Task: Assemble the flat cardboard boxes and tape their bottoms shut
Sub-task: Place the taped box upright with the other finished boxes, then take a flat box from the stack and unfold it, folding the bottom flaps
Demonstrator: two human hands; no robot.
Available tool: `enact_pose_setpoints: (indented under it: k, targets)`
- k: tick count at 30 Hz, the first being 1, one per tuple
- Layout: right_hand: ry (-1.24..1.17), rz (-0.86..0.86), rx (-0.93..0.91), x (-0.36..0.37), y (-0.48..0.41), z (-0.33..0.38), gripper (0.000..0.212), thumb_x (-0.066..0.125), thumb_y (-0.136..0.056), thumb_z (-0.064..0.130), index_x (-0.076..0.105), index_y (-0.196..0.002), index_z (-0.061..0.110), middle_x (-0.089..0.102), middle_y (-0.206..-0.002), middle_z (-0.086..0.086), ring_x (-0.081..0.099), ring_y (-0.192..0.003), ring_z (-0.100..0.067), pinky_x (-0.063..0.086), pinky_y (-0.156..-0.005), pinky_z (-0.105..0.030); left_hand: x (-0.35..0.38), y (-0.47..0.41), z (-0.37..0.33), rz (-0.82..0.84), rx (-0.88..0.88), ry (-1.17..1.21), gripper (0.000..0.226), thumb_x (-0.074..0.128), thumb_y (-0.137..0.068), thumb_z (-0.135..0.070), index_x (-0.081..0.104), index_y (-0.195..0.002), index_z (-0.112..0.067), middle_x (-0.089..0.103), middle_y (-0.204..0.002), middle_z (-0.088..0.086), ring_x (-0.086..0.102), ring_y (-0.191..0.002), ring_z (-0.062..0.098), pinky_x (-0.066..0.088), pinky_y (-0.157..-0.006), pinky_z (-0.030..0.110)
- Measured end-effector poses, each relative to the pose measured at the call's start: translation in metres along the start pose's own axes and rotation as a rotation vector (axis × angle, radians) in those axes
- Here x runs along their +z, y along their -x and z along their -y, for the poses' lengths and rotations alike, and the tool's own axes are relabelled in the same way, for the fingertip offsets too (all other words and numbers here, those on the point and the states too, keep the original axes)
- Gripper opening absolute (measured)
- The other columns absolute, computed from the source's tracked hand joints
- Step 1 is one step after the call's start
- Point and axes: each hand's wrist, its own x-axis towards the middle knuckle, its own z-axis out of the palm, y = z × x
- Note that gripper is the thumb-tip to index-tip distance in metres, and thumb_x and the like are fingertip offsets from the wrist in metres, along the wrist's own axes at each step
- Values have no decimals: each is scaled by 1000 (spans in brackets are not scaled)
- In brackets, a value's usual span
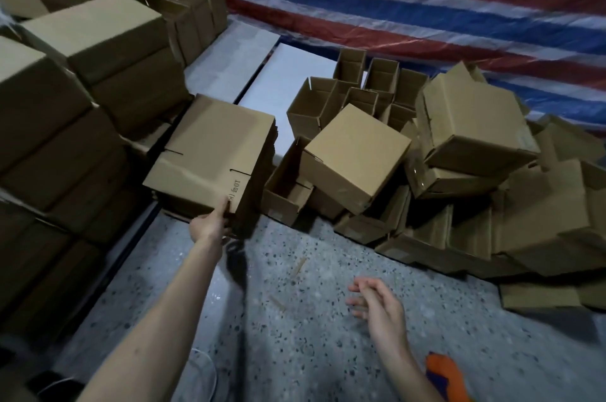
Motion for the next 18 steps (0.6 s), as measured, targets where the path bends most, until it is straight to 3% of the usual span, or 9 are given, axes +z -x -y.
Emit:
enact_pose_setpoints:
  k: [2, 5, 11, 14, 16, 18]
  targets:
    - [16, 3, 0, 1, 3, -3, 16, 55, -101, 15, 70, -96, 15, 75, -86, 6, 72, -74, -17, 58, -67, -33, 4, -5, 0, 46, -15, -6, 43, 76, -86, -42, 67, -95, -1, 70, -84, 13, 63, -64, 23, 54, -62, 36]
    - [12, -1, 15, -2, 7, -7, 16, 55, -101, 17, 70, -97, 17, 75, -87, 5, 73, -75, -17, 57, -63, -29, 6, -12, -1, 22, 25, -22, 38, 75, -89, -34, 67, -96, 3, 68, -77, 17, 61, -57, 23, 56, -57, 37]
    - [-3, -26, 50, -10, 8, -15, 17, 56, -102, 17, 71, -95, 16, 76, -88, 1, 73, -75, -20, 53, -59, -26, -23, -5, -6, -111, 146, -144, 33, 71, -93, -32, 67, -75, -4, 71, -76, 18, 69, -64, 31, 62, -74, 43]
    - [-19, -30, 31, -12, 10, -17, 17, 56, -101, 16, 72, -95, 16, 76, -88, 1, 73, -73, -20, 52, -59, -28, -36, 14, -14, -27, 111, 159, 17, 60, -100, -12, 59, -86, -2, 65, -92, 14, 67, -69, 26, 61, -55, 28]
    - [-37, -26, 16, -13, 12, -18, 17, 56, -101, 14, 72, -94, 15, 76, -88, 0, 73, -73, -21, 53, -61, -30, -44, 38, -21, 21, 113, 374, 13, 52, -102, -3, 52, -90, -5, 59, -102, 11, 68, -86, 26, 62, -64, 28]
    - [-64, -18, 8, -16, 14, -18, 17, 56, -100, 13, 72, -95, 15, 75, -89, -2, 72, -73, -21, 55, -62, -30, -57, 68, -26, 47, 208, 456, 25, 47, -102, 1, 45, -79, -10, 56, -102, 11, 64, -102, 26, 61, -79, 39]
